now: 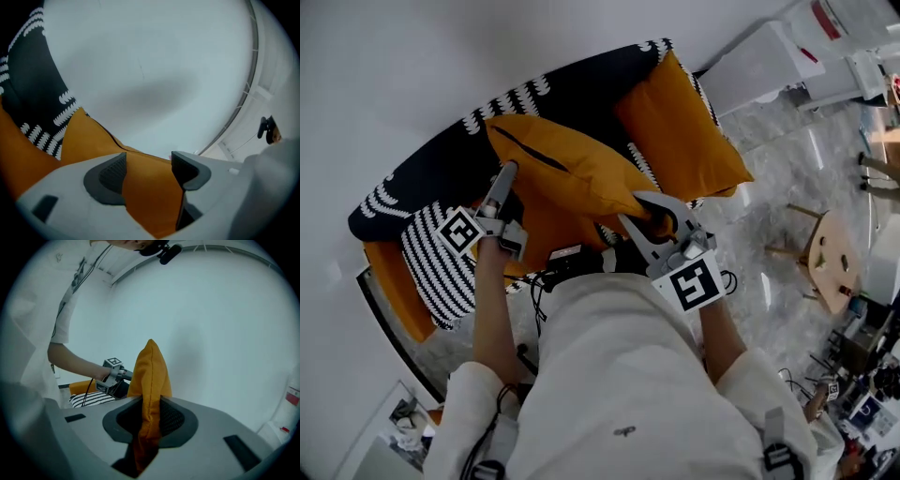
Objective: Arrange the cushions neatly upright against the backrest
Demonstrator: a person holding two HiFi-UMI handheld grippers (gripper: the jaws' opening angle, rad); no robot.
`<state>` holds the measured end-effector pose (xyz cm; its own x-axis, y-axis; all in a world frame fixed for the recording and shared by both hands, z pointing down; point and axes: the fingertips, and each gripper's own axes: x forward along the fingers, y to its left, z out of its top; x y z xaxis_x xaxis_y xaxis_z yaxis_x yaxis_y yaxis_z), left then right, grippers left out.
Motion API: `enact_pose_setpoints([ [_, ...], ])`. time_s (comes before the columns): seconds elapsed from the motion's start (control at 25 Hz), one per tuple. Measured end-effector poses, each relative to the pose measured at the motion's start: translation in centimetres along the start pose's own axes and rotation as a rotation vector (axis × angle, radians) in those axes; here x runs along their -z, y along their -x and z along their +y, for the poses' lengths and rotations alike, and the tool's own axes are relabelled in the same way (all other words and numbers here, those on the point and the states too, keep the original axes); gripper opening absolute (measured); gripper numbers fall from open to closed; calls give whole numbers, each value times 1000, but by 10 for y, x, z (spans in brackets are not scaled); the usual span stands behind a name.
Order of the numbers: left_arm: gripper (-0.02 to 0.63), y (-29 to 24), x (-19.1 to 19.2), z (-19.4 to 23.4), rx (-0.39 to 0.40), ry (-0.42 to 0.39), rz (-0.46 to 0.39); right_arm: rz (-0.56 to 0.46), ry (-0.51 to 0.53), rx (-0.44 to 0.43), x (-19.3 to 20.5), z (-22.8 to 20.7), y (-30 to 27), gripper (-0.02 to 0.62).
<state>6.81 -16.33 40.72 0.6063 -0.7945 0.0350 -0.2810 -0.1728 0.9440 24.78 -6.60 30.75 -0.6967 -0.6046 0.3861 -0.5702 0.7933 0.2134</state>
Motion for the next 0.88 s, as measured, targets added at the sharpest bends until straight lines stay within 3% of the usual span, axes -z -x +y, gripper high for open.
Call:
enact_pose_setpoints([
  [0.16, 295, -27, 50, 15, -95, -24, 256, 25, 18, 17, 12, -5, 21, 75],
  [0.2, 267, -33, 64, 18, -111, -23, 303, 35, 24, 21, 17, -8, 26, 75],
  [0.24, 214, -39, 76, 19, -116, -22, 339, 47, 34, 25, 22, -11, 31, 75],
  [0.28, 42, -46, 90, 19, -118, -29, 367, 63, 43, 26, 28, -12, 36, 75],
  [0.32, 9, -53, 104, 19, -123, -42, 394, 82, 46, 28, 35, -13, 41, 76],
  [0.48, 9, -76, 156, 25, -139, -40, 477, 149, 13, 68, 63, -24, 63, 75],
  [0.56, 9, -81, 168, 25, -130, -20, 488, 167, -16, 88, 77, -32, 75, 75],
  [0.64, 9, -83, 175, 23, -120, -54, 508, 168, -45, 101, 86, -38, 86, 75],
  [0.72, 52, -83, 178, 19, -89, -184, 544, 168, -72, 111, 94, -44, 95, 75],
  [0.76, 158, -82, 179, 17, -69, -304, 573, 170, -83, 112, 97, -46, 99, 75],
  [0.8, 239, -80, 181, 15, -53, -465, 615, 172, -90, 110, 99, -48, 103, 75],
  [0.88, 259, -79, 191, 12, -19, -838, 722, 171, -97, 102, 102, -50, 107, 75],
])
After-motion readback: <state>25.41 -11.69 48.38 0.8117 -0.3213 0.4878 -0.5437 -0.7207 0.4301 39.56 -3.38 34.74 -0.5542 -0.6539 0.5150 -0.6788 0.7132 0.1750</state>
